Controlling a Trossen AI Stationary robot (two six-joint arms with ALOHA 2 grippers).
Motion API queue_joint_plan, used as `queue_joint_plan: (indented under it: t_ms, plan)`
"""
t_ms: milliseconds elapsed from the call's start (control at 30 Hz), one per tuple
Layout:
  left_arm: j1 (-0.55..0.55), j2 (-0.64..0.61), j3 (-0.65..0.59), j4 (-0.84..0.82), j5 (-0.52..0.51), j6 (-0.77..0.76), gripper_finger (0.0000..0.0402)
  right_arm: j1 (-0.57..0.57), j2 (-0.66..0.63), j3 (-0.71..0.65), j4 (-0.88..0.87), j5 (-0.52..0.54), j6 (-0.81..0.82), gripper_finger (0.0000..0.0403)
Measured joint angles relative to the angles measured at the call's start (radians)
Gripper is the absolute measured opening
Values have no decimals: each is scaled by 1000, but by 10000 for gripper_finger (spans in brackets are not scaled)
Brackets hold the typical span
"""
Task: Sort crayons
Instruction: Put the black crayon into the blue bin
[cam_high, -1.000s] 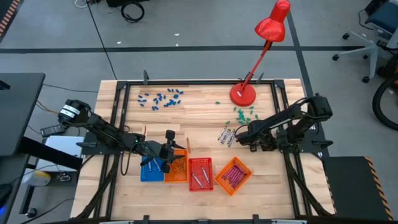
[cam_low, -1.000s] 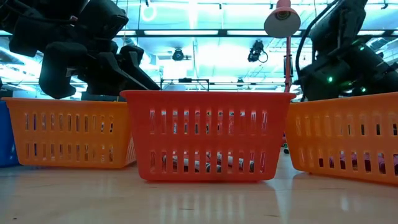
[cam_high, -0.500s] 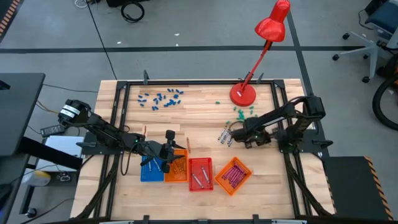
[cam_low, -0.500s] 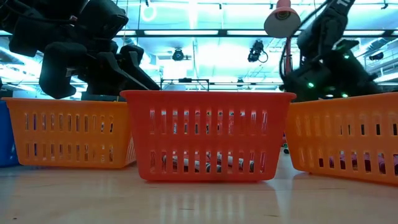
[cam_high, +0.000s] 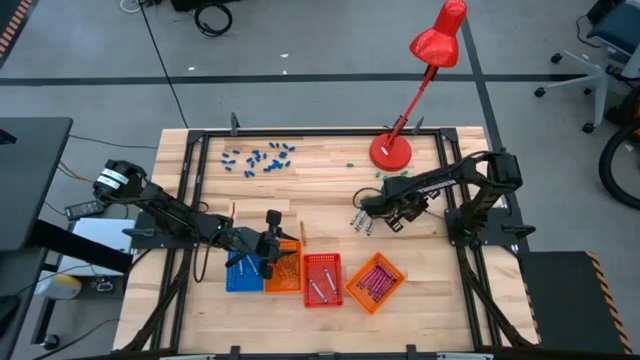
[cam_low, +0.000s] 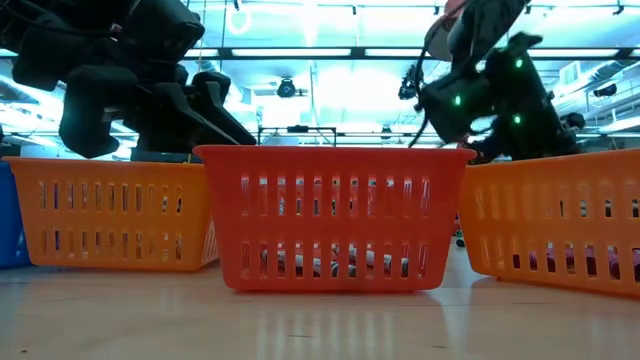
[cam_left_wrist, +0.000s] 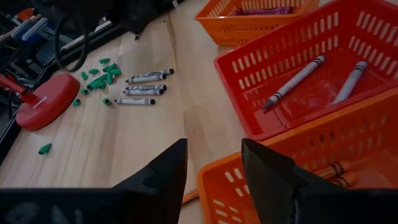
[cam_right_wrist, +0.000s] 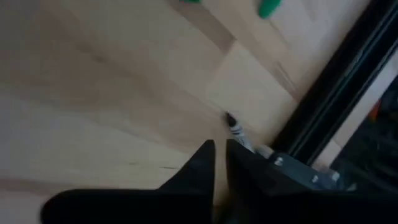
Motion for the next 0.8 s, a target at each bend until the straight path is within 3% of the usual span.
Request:
queue_joint_plan:
  t_ms: [200,333,800]
  plan:
    - [-17,0,0,0,0,1,164,-112,5,-63,28,-38,-10,130]
    - [-16,0,0,0,0,6,164,-172,6,-90,50,-76,-77,162]
    - [-16,0,1,-1,0,11,164,-314,6,-164,64,-171,-269,159]
